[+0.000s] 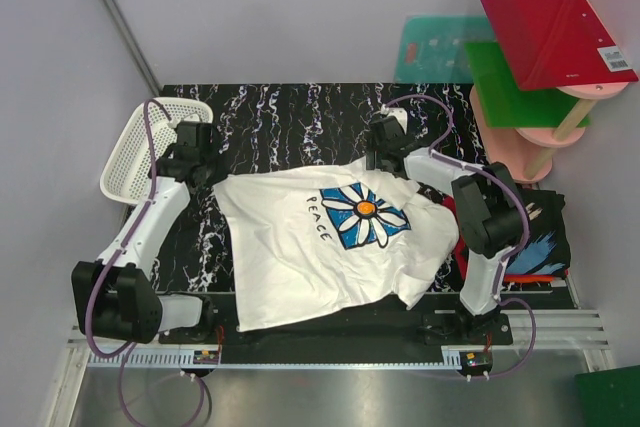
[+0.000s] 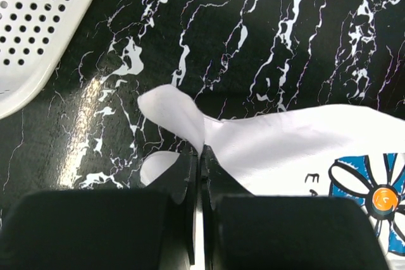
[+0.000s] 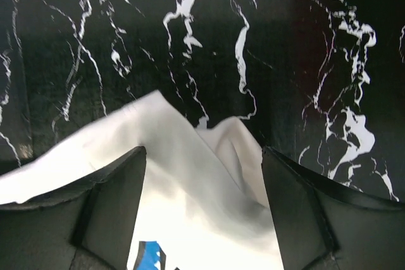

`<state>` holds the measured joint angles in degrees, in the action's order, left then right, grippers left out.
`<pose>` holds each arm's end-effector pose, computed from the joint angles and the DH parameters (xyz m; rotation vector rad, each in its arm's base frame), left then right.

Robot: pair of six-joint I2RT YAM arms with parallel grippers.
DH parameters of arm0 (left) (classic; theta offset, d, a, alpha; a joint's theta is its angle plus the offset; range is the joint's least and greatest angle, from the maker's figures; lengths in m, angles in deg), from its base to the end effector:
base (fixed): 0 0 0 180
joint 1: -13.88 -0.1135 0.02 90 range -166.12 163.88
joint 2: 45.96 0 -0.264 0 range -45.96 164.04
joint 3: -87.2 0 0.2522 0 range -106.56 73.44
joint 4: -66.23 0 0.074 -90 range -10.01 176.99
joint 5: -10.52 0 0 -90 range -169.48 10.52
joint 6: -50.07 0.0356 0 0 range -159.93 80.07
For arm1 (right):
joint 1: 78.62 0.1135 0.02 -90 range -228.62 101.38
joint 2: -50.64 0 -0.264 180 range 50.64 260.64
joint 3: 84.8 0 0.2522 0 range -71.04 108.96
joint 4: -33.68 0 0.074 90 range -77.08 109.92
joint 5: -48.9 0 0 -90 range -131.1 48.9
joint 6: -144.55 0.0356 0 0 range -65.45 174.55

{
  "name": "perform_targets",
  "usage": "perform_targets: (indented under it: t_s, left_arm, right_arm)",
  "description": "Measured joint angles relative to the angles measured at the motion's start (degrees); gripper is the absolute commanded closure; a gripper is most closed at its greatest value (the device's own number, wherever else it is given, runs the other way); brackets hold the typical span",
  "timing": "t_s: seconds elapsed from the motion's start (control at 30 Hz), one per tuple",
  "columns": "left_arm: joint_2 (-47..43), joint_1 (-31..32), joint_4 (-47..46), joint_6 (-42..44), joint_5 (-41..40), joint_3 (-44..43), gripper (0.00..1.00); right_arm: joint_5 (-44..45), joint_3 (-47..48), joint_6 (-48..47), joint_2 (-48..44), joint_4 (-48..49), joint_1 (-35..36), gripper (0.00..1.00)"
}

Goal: Fold and stack the t-shirts

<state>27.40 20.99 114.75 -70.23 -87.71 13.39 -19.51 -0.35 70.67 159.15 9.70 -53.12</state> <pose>0.2681 -0.0283 0.2872 -0.5476 2.3393 -0.1315 0.3718 0.1628 0.1814 -0.0207 2.3363 -0.0979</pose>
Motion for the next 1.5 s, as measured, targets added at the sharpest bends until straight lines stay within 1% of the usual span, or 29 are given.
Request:
perform_targets:
  t_s: [0.03,0.07,0.1,0.13,0.17,0.5,0.57,0.67,0.77,0.87,0.93,1.07,1.2,1.27,1.33,1.43,1.5]
  left_arm:
    - [0.1,0.0,-0.5,0.0,0.0,0.3,1.00]
    - [0.2,0.0,-0.6,0.0,0.0,0.6,1.00]
    - [0.5,0.0,-0.6,0.0,0.0,0.7,1.00]
    - [1.0,0.0,-0.7,0.0,0.0,0.7,1.00]
    - [1.4,0.0,-1.0,0.0,0.0,0.8,1.00]
    - [3.7,0.0,-1.8,0.0,-0.2,1.0,1.00]
    - [3.6,0.0,-1.8,0.0,-0.2,1.0,1.00]
    - [3.4,0.0,-1.8,0.0,-0.2,1.0,1.00]
    - [0.8,0.0,-1.2,0.0,-0.3,1.0,1.00]
    - [-6.5,0.1,0.2,0.1,-0.4,0.9,1.00]
    - [-14.5,0.1,1.0,0.1,-0.4,0.8,1.00]
    - [-33.1,0.2,3.4,0.6,-0.3,-0.9,1.00]
    - [-50.0,0.4,8.2,1.7,1.4,-6.9,1.00]
    - [-54.2,0.4,11.3,2.4,2.5,-11.9,1.00]
    - [-56.0,0.3,16.2,3.4,4.4,-19.6,1.00]
    - [-55.4,0.3,21.4,4.7,7.5,-29.7,1.00]
    - [-54.7,0.2,23.3,5.3,9.5,-34.7,1.00]
  right_arm:
    - [0.0,0.7,0.0,0.3,0.0,0.0,0.25]
    - [0.0,1.3,0.0,0.7,0.0,0.0,0.30]
    - [0.0,1.7,0.0,0.8,0.0,0.0,0.62]
    - [-0.1,2.3,0.0,1.0,0.0,0.0,0.88]
    - [-0.1,2.6,-0.3,1.1,0.0,0.0,1.00]
    - [-1.4,3.4,0.0,0.6,0.1,0.0,1.00]
    - [-1.5,2.1,0.0,-1.4,0.1,0.0,1.00]
    - [-1.1,-0.6,-0.3,-7.6,-0.3,0.0,1.00]
    - [-0.6,-2.9,-1.0,-18.1,-0.6,0.0,1.00]
    - [-0.8,-4.9,-2.0,-31.3,0.1,0.0,1.00]
    - [-1.6,-7.1,-2.8,-41.6,0.6,0.0,1.00]
    - [-6.8,-10.9,-4.4,-64.3,-0.4,0.5,1.00]
    - [-14.6,-11.2,-5.8,-80.4,-5.0,0.7,1.00]
    - [-18.9,-11.0,-6.3,-86.6,-8.1,0.7,1.00]
    - [-23.1,-10.2,-7.0,-91.1,-11.9,0.6,1.00]
    - [-27.7,-7.6,-7.9,-93.8,-16.1,0.3,1.00]
    - [-30.3,-5.0,-8.6,-94.0,-18.1,-0.3,1.00]
